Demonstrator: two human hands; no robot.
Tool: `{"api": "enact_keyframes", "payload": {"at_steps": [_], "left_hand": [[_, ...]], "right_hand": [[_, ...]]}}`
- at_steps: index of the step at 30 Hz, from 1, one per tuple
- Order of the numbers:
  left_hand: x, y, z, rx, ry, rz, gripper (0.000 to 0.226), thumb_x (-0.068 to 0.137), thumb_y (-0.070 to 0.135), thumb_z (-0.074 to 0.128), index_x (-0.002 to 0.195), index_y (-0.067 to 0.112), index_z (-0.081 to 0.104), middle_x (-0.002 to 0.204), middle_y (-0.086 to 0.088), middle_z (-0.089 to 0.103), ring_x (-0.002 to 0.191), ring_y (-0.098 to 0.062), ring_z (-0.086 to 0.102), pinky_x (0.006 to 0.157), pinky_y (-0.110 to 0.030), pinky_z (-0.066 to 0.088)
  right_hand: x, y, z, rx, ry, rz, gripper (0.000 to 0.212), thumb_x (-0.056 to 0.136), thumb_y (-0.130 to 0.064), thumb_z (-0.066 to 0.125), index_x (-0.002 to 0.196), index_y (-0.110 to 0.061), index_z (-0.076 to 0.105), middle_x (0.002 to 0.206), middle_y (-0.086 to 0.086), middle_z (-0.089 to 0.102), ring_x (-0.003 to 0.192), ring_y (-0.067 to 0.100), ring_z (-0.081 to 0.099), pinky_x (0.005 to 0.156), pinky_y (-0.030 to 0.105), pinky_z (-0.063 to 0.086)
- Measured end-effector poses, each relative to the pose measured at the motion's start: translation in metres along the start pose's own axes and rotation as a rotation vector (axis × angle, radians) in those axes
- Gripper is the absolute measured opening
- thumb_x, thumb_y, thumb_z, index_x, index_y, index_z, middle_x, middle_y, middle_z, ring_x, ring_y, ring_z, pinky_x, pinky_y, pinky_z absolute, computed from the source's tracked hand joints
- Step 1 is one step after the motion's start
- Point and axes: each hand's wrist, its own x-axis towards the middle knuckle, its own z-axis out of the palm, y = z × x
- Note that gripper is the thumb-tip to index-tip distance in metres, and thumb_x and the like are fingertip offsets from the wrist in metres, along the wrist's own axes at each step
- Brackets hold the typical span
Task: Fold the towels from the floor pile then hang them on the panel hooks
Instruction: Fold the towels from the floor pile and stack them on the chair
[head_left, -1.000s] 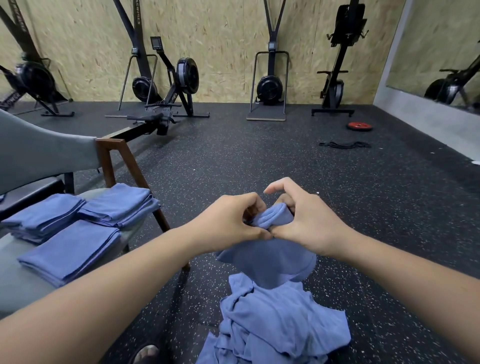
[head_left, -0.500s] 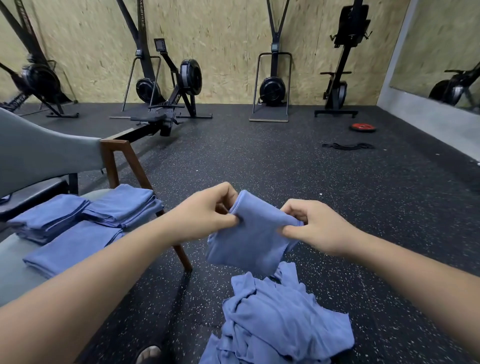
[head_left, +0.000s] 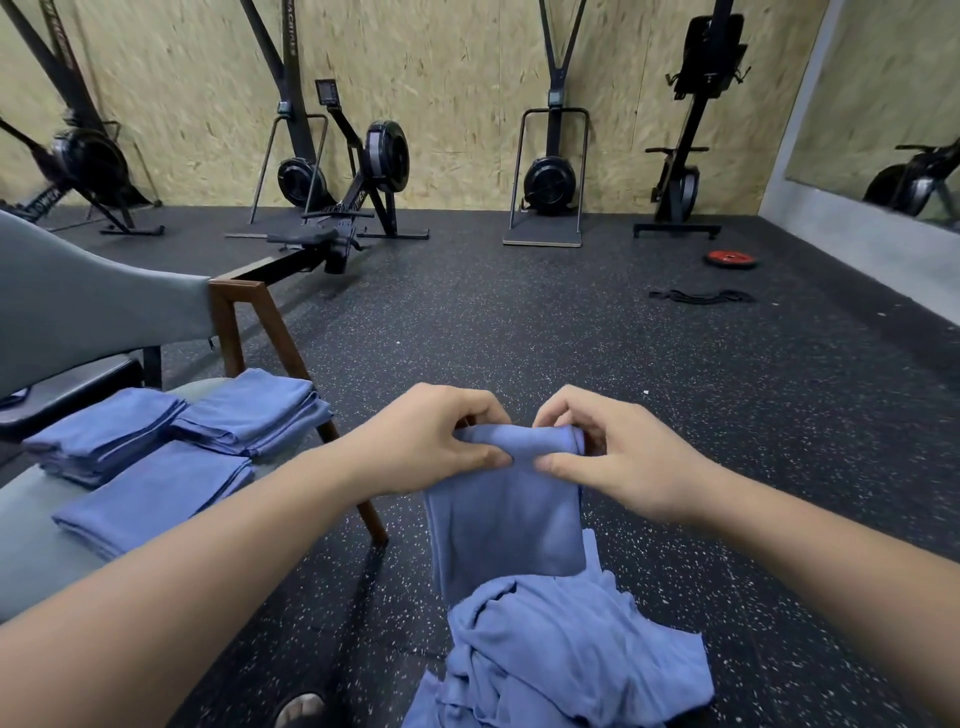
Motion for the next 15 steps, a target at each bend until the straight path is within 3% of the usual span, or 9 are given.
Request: {"api": "enact_keyframes", "payload": {"at_steps": [5,8,11,13,15], "left_hand": [[-0.006,-0.013,-0.015,-0.069,0.000,-0.050,0.022,0.088,0.041,0.086,0.106,0.038,0.074,0.094,0.010,0.075,0.090,-0.012,0.069,0.085,-0.036,0.054],[-0.010,-0.017,-0.021,-0.084,0.002,-0.061,0.021,0.088,0.040,0.087,0.104,0.038,0.073,0.095,0.009,0.075,0.091,-0.014,0.069,0.086,-0.039,0.055],[-0.013,-0.017,-0.021,-0.069,-0.013,-0.044,0.022,0.088,0.042,0.087,0.104,0.037,0.072,0.095,0.009,0.074,0.090,-0.015,0.068,0.086,-0.041,0.055],[-0.015,-0.017,-0.021,-0.071,-0.016,-0.028,0.023,0.088,0.041,0.087,0.104,0.036,0.072,0.095,0.008,0.074,0.090,-0.015,0.068,0.086,-0.041,0.055],[-0.017,-0.016,-0.022,-0.074,-0.016,-0.024,0.022,0.089,0.041,0.086,0.105,0.036,0.072,0.096,0.008,0.074,0.091,-0.015,0.068,0.087,-0.041,0.055]], "right_hand": [[-0.001,-0.003,-0.005,0.119,0.007,-0.022,0.023,0.094,-0.013,0.082,0.105,-0.024,0.064,0.091,0.009,0.064,0.076,0.015,0.053,0.073,0.036,0.047],[0.001,-0.005,-0.007,0.134,-0.006,-0.002,0.022,0.088,-0.017,0.082,0.094,-0.020,0.060,0.086,0.008,0.063,0.076,0.014,0.053,0.074,0.039,0.046],[0.001,-0.010,-0.005,0.101,-0.011,0.021,0.031,0.083,-0.019,0.087,0.094,-0.020,0.058,0.095,0.010,0.066,0.081,0.019,0.060,0.079,0.046,0.051],[0.000,-0.015,0.000,0.025,-0.009,0.015,0.044,0.079,-0.025,0.094,0.106,-0.028,0.060,0.105,-0.007,0.067,0.096,0.011,0.064,0.091,0.033,0.051],[0.001,-0.018,0.007,-0.104,0.020,-0.048,0.048,0.078,-0.036,0.095,0.110,-0.032,0.060,0.111,-0.013,0.061,0.107,0.008,0.060,0.093,0.022,0.046]]}}
